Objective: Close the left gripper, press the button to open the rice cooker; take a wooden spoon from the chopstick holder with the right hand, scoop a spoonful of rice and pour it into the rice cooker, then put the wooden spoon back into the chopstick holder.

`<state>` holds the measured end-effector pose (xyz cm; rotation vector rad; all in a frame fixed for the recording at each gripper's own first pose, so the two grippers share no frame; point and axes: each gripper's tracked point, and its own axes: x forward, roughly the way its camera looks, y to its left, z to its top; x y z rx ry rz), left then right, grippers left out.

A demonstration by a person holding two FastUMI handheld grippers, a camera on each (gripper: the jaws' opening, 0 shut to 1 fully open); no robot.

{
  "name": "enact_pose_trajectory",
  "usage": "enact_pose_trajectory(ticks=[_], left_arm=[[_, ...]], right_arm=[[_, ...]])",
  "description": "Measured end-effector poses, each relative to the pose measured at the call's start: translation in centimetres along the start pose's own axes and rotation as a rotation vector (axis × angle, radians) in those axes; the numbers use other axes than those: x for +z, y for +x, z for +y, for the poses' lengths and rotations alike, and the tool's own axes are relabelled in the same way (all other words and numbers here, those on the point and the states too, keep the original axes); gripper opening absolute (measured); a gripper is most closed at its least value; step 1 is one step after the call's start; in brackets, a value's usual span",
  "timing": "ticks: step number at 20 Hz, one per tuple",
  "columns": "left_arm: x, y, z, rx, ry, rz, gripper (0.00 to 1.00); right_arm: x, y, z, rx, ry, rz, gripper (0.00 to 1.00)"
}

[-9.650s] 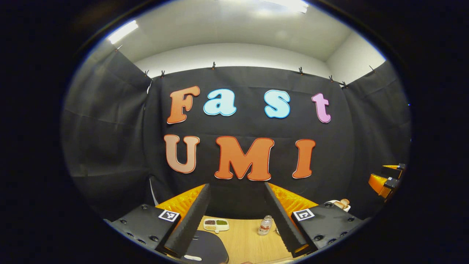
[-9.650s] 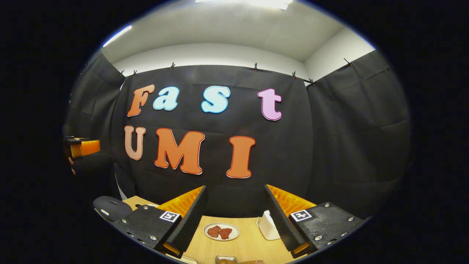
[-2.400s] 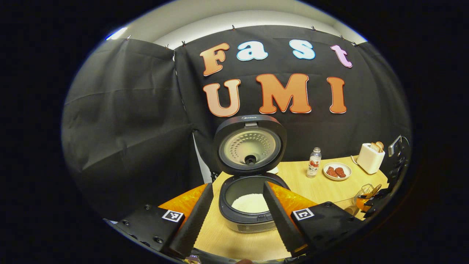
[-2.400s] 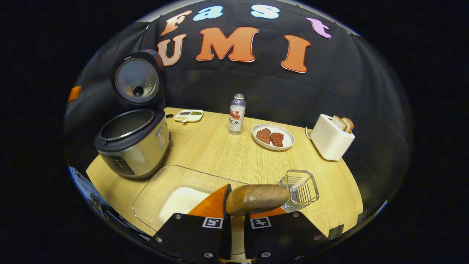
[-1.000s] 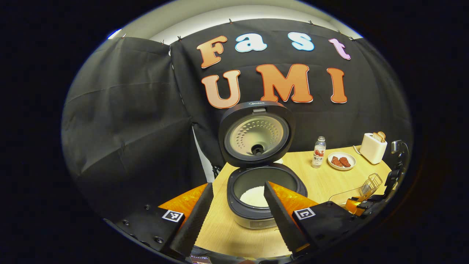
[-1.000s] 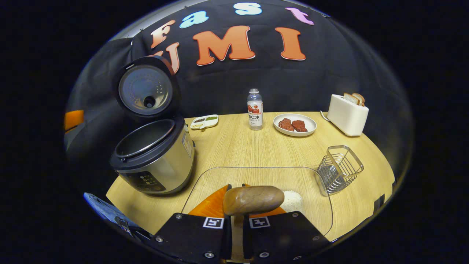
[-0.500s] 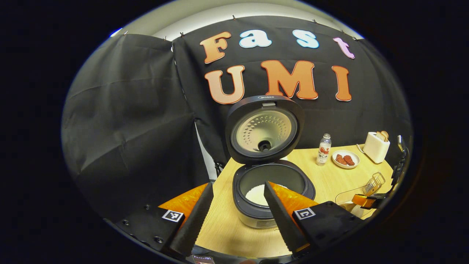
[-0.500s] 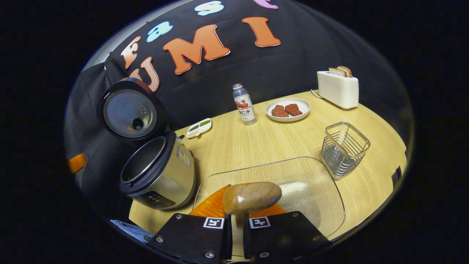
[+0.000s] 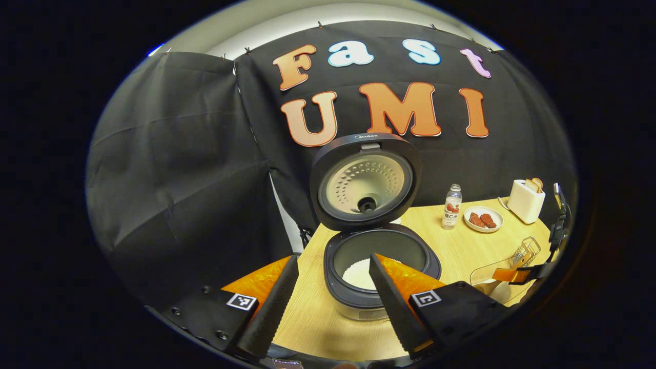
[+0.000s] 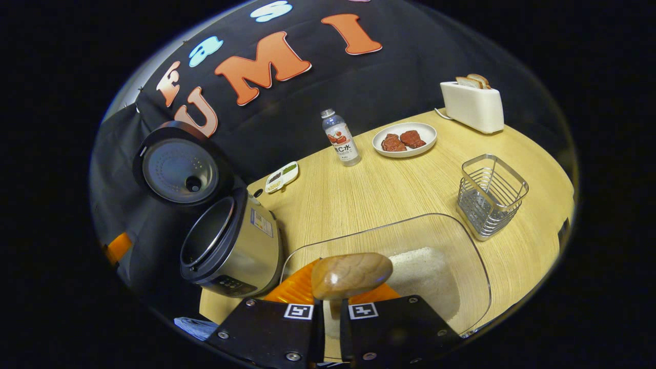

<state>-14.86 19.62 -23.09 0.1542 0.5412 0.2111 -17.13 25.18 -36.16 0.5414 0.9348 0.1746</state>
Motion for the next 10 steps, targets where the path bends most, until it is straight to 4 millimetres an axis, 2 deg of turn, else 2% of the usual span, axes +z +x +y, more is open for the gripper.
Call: enact_pose_trajectory(ticks=[2,3,10], left_arm=[[0.2,0.0,0.0,0.002,-0.001,0.0,0.94],[0.3,0.0,-0.2,0.001,0.001,-0.002,0.86],[1.4,-0.2,-1.9,-0.014,0.04,-0.008,0.86]], right_arm=[[0.0,0.1,-0.2,0.026,0.055,0.02,0.11],[0.0,0.2,-0.2,0.041,0.091,0.034,0.11],[-0.3,-0.3,-0.5,0.138,0.241,0.092,0.11]])
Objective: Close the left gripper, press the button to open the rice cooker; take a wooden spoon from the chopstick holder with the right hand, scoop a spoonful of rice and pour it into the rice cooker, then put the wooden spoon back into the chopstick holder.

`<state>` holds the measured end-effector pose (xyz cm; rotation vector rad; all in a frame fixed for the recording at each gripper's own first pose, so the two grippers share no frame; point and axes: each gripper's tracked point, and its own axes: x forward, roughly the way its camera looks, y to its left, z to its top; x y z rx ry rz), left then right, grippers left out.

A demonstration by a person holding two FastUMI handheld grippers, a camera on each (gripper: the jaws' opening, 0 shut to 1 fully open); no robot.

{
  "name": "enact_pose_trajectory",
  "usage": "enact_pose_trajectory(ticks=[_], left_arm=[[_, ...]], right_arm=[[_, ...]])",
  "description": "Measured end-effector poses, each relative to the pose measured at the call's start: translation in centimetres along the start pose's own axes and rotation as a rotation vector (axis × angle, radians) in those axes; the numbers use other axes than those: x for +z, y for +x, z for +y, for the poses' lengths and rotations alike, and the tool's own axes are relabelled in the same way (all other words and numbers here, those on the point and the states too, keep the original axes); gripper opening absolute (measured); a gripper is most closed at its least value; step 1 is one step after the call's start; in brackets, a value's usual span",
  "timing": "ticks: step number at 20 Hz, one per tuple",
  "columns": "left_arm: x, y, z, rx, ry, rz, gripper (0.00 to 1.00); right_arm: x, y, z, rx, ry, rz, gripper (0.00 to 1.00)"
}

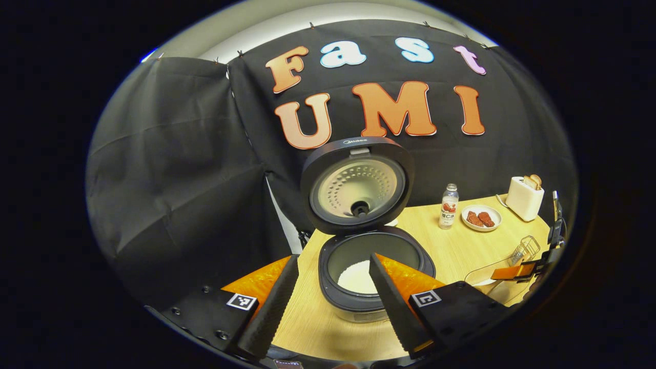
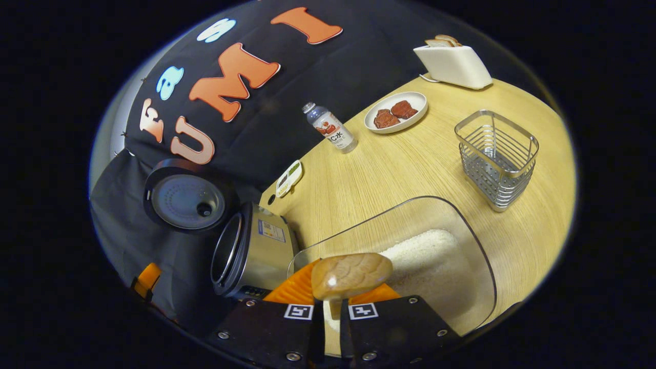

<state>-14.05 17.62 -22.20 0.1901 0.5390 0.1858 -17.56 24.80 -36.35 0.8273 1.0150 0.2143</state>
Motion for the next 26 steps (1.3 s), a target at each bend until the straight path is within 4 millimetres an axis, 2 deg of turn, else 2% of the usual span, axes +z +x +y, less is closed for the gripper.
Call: enact_pose_trajectory(ticks=[3,4,6,12,17,20,21,25,26], left_arm=[[0.8,-0.1,-0.3,-0.002,-0.013,-0.009,0.86],[1.2,-0.1,-0.2,0.002,-0.021,-0.014,0.94],[2.3,-0.2,0.2,0.005,-0.046,-0.037,0.94],[5.7,-1.3,3.1,0.063,-0.109,-0.108,0.94],[7.4,-2.7,5.4,0.121,-0.102,-0.154,0.94],[8.3,-3.6,5.6,0.125,-0.096,-0.178,0.94],[8.9,-4.0,5.5,0.122,-0.093,-0.194,1.0],[11.2,-5.3,6.1,0.135,-0.054,-0.261,1.0],[11.6,-5.6,6.2,0.138,-0.05,-0.274,0.93]], right_arm=[[0.2,-0.5,-0.3,0.045,0.046,0.016,0.11],[0.6,-0.5,-0.4,0.062,0.072,0.02,0.11],[1.4,-1.0,-0.5,0.106,0.133,0.021,0.11],[4.1,-3.2,-2.5,0.162,0.214,0.002,0.11],[6.9,-5.1,-3.4,0.214,0.307,-0.027,0.11],[8.3,-5.8,-2.7,0.273,0.377,-0.026,0.11],[8.6,-6.2,-2.3,0.295,0.393,-0.025,0.11],[10.5,-7.3,0.2,0.407,0.499,-0.014,0.11],[11.0,-7.5,0.7,0.431,0.526,-0.016,0.11]])
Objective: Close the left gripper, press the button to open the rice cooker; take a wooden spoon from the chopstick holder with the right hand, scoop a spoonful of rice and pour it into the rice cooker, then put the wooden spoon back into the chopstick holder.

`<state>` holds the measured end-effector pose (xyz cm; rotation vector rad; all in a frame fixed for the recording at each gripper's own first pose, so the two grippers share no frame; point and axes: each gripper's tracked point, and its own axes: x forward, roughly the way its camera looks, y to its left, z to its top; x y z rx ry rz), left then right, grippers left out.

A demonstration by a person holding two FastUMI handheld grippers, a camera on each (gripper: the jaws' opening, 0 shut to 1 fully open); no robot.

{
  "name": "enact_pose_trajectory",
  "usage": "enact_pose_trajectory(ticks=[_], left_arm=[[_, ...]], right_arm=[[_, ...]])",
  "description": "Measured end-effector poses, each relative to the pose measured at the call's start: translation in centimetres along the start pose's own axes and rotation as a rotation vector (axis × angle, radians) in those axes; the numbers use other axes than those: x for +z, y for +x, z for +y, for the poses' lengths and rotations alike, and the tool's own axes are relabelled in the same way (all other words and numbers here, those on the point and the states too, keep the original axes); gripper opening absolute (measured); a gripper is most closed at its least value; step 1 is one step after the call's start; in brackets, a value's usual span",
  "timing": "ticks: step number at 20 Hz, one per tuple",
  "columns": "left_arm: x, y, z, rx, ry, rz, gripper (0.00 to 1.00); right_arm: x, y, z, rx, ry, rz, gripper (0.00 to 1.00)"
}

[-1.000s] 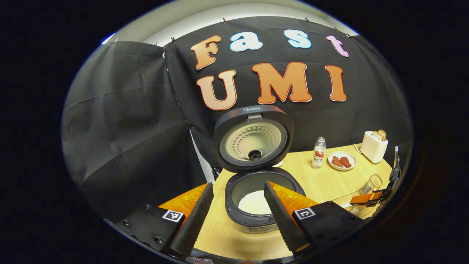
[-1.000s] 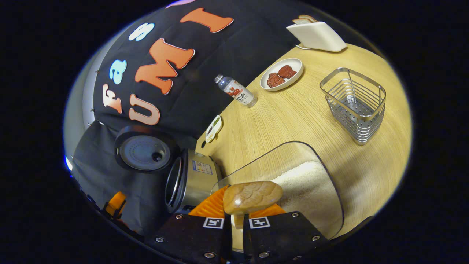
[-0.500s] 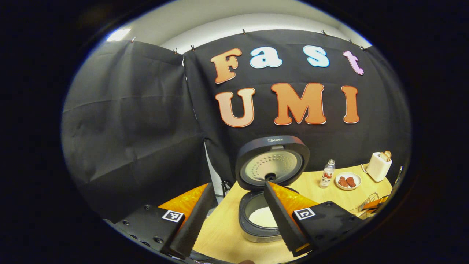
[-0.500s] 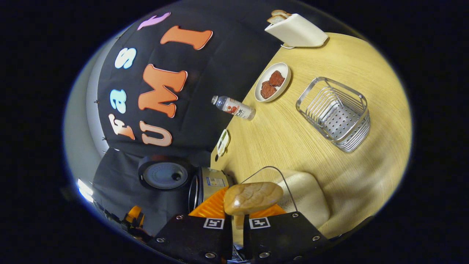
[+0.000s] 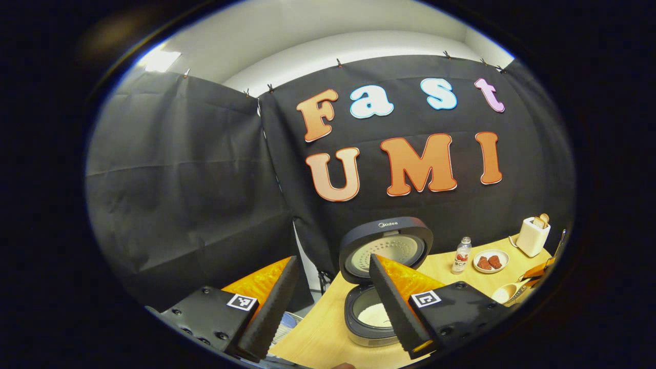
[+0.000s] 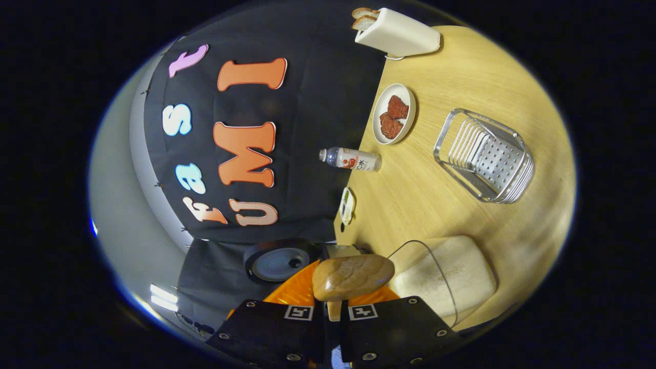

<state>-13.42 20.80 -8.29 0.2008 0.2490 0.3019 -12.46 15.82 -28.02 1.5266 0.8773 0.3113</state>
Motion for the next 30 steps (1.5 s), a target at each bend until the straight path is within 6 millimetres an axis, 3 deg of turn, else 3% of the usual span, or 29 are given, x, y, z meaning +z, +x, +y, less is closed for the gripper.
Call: enact_pose_trajectory(ticks=[1,2,3,4,6,8,9,12,16,17,20,21,24,30], left_arm=[[0.3,-0.1,0.0,0.001,-0.003,-0.011,0.86],[0.4,-0.2,0.0,-0.002,-0.012,-0.012,0.85],[0.2,-0.3,0.0,-0.005,-0.019,-0.011,1.0],[0.1,-0.4,0.1,-0.005,-0.028,-0.011,0.85],[0.0,-0.6,0.5,-0.004,-0.04,-0.016,0.86],[0.6,-0.9,0.9,-0.007,-0.044,-0.04,0.94],[0.8,-1.1,1.4,-0.006,-0.043,-0.049,0.86],[1.6,-1.5,3.0,0.006,-0.036,-0.07,0.86],[2.1,-2.2,4.7,0.024,-0.042,-0.099,0.86],[1.7,-2.2,5.2,0.036,-0.041,-0.095,1.0],[1.2,-2.7,6.3,0.057,-0.051,-0.088,1.0],[1.0,-2.9,6.9,0.068,-0.052,-0.086,0.86],[0.6,-3.1,8.4,0.104,-0.047,-0.074,0.86],[-0.6,-3.4,11.9,0.171,-0.068,-0.034,1.0]], right_arm=[[0.0,-0.1,0.6,0.02,0.017,-0.001,0.11],[0.1,0.1,1.2,0.032,0.029,-0.002,0.11],[0.2,0.3,1.6,0.04,0.036,0.001,0.11],[0.2,0.5,2.1,0.049,0.043,0.001,0.11],[0.1,1.1,3.6,0.075,0.062,0.011,0.11],[-0.2,1.9,4.6,0.089,0.068,0.02,0.11],[-0.4,2.4,5.0,0.089,0.065,0.028,0.11],[-1.6,4.2,6.5,0.096,0.047,0.055,0.11],[-3.7,7.0,8.8,0.105,0.024,0.101,0.11],[-4.4,7.9,9.3,0.105,0.017,0.114,0.11],[-6.4,10.6,10.8,0.105,-0.011,0.157,0.11],[-7.1,11.5,11.1,0.104,-0.02,0.171,0.11],[-8.9,14.8,12.2,0.1,-0.052,0.207,0.11],[-11.9,20.6,11.6,0.033,-0.157,0.23,0.11]])
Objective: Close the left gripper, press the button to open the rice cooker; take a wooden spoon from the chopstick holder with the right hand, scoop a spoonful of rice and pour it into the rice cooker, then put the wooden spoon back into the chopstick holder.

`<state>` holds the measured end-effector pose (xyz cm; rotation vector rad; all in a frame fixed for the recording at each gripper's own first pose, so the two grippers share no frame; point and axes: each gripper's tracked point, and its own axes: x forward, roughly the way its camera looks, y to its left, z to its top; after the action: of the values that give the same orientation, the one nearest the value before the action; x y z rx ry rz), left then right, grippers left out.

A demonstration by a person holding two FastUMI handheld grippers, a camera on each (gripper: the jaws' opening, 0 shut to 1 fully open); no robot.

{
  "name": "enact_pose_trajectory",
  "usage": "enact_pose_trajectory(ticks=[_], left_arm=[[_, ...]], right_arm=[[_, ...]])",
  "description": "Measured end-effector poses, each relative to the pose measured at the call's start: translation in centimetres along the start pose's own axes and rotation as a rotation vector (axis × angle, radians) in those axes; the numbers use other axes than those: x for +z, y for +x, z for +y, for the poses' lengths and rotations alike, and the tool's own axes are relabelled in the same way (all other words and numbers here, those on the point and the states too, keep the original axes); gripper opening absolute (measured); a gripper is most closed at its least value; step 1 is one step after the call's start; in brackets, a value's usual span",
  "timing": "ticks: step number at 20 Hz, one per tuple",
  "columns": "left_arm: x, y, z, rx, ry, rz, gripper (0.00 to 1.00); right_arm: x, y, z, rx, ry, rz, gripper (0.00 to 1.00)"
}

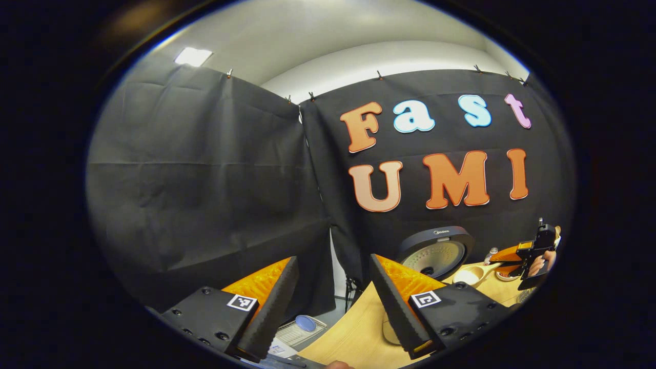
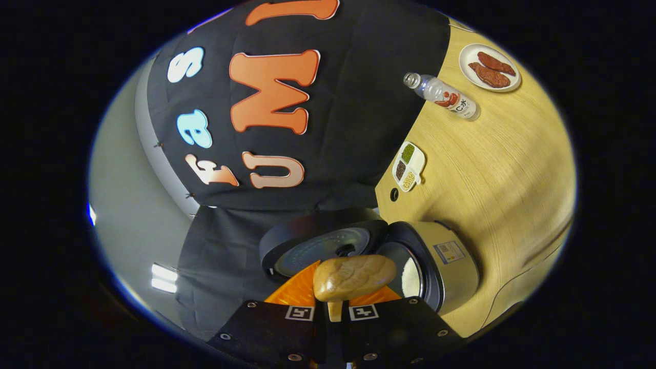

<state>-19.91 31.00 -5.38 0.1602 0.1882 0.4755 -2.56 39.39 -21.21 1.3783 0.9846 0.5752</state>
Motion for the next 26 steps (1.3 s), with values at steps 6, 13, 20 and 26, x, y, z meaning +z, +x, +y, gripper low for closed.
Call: enact_pose_trajectory(ticks=[6,13,20,26], left_arm=[[0.0,-0.6,1.6,0.005,-0.01,-0.017,0.94],[-0.5,-0.3,2.4,0.007,-0.002,-0.004,1.0],[-1.2,0.0,3.3,0.021,-0.021,0.015,0.94],[-0.9,-0.5,4.4,0.04,-0.016,0.006,0.94]], right_arm=[[-1.3,3.6,-0.6,-0.099,-0.203,0.002,0.11],[-3.0,5.4,-1.0,-0.186,-0.44,0.023,0.11],[-3.2,6.0,0.8,-0.216,-0.744,0.014,0.11],[-4.0,5.9,2.7,-0.194,-0.872,0.025,0.11]])
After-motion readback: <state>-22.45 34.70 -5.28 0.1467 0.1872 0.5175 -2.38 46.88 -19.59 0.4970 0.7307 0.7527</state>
